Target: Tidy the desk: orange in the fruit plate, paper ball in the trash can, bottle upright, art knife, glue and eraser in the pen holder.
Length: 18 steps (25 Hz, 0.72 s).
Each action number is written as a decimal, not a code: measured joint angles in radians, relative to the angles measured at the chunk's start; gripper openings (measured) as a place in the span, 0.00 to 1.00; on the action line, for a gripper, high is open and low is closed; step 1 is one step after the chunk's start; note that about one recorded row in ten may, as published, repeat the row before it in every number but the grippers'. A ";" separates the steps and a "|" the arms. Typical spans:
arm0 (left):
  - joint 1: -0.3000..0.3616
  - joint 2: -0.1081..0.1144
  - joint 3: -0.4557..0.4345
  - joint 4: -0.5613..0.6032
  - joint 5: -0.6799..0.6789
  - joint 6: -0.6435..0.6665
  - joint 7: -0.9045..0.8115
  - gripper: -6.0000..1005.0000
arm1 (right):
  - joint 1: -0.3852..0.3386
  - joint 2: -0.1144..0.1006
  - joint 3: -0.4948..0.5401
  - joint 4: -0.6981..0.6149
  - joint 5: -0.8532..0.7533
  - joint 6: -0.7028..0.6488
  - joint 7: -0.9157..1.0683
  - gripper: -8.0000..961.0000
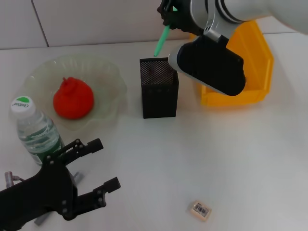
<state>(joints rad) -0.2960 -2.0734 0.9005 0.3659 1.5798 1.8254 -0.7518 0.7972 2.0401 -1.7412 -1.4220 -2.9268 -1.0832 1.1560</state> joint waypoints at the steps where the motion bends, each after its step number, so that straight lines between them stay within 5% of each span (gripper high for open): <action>1: 0.000 0.000 0.000 0.000 0.000 0.000 0.000 0.81 | 0.003 0.000 -0.003 0.008 0.000 0.002 -0.003 0.08; 18: 0.005 -0.002 0.008 -0.002 -0.008 0.002 0.002 0.81 | 0.008 0.005 -0.049 0.077 0.000 0.038 -0.018 0.08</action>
<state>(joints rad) -0.2914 -2.0752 0.9084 0.3635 1.5722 1.8272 -0.7502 0.8054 2.0449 -1.7898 -1.3450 -2.9268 -1.0456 1.1382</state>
